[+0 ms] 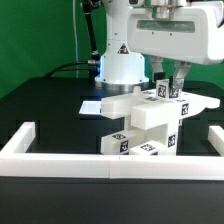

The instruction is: Assemble chair

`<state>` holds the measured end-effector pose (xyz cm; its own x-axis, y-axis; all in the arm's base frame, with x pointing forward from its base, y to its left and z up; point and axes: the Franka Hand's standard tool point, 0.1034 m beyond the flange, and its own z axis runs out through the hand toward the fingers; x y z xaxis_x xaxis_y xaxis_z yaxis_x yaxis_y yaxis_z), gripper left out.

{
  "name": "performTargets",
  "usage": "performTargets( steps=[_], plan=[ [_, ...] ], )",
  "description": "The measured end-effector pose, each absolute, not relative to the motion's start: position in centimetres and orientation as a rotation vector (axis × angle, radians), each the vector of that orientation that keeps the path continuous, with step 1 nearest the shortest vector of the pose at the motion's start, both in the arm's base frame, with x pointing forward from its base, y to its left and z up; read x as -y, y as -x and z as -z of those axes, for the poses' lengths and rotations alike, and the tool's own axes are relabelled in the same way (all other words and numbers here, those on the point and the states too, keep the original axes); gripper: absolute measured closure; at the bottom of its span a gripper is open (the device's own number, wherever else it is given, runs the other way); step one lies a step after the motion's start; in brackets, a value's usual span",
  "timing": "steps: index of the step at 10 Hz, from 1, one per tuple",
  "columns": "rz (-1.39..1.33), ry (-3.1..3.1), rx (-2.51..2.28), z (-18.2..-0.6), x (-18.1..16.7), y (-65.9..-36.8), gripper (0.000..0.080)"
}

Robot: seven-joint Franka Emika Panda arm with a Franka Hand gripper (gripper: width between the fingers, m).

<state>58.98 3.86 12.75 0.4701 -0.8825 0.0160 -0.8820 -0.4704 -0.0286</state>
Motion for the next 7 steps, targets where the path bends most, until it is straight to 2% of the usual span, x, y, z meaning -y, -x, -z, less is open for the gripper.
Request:
performTargets(
  steps=[1, 2, 7],
  plan=[
    [0.047, 2.702, -1.577, -12.7, -3.9, -59.0, 0.0327],
    [0.048, 2.742, -1.510, -12.7, -4.1, -59.0, 0.0187],
    [0.117, 2.984, -0.936, -12.9, -5.3, -59.5, 0.0150]
  ],
)
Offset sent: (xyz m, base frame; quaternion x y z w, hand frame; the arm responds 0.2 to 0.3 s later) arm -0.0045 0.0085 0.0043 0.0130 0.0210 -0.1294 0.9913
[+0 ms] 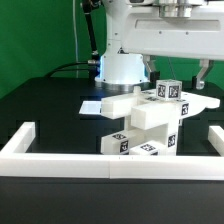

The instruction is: Assemble chair

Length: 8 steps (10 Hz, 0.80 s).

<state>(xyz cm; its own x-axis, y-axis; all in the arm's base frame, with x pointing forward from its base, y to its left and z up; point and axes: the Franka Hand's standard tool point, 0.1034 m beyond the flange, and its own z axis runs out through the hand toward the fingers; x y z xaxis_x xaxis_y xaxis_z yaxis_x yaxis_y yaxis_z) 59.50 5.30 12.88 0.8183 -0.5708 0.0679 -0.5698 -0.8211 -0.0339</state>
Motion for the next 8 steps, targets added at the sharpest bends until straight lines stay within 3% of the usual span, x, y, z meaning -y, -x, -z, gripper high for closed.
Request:
performTargets(
  steps=[8],
  plan=[
    [0.146, 3.164, 0.026, -12.62, -4.34, -59.51, 0.0150]
  ],
)
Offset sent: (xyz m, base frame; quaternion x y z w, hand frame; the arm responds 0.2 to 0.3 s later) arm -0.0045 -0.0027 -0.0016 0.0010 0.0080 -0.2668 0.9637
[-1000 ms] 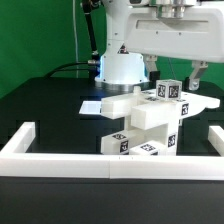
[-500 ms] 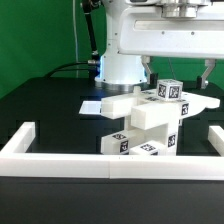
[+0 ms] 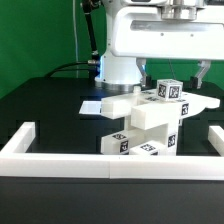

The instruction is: Assemble chair

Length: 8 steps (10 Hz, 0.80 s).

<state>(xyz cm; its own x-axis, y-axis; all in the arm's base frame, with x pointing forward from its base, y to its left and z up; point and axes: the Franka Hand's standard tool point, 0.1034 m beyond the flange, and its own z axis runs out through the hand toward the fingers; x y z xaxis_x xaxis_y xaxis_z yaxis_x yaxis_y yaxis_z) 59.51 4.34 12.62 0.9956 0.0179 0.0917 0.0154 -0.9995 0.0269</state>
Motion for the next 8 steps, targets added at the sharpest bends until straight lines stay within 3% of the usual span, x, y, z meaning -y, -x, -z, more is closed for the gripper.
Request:
performTargets(
  steps=[5, 6, 7, 8],
  plan=[
    [-0.125, -3.034, -0.516, -12.63, -3.94, -59.52, 0.0150],
    [-0.124, -3.038, -0.494, -12.60, -3.94, -59.50, 0.0275],
    [-0.124, -3.038, -0.493, -12.60, -3.92, -59.51, 0.0275],
    [-0.125, -3.041, -0.479, -12.60, -3.96, -59.50, 0.0459]
  ],
)
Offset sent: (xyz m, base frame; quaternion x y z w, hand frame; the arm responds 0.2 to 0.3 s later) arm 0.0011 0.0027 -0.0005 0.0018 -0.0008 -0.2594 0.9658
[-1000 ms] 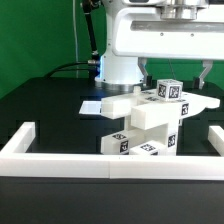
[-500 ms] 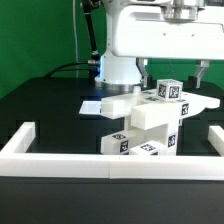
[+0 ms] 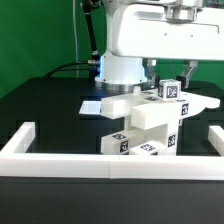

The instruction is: Assemble chair

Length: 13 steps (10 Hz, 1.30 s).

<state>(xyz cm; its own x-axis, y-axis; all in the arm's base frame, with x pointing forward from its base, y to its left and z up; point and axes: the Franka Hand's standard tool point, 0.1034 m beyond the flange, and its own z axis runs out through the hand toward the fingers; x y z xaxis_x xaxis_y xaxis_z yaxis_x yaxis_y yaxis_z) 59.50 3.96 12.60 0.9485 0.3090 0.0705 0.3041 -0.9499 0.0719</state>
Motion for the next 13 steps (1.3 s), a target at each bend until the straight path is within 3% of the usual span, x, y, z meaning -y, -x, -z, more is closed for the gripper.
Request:
performTargets(
  steps=[1, 13],
  plan=[
    [-0.124, -3.050, -0.435, -12.57, -3.96, -59.46, 0.0512],
    [-0.149, -3.036, 0.684, -12.54, -3.94, -59.45, 0.0511]
  ],
)
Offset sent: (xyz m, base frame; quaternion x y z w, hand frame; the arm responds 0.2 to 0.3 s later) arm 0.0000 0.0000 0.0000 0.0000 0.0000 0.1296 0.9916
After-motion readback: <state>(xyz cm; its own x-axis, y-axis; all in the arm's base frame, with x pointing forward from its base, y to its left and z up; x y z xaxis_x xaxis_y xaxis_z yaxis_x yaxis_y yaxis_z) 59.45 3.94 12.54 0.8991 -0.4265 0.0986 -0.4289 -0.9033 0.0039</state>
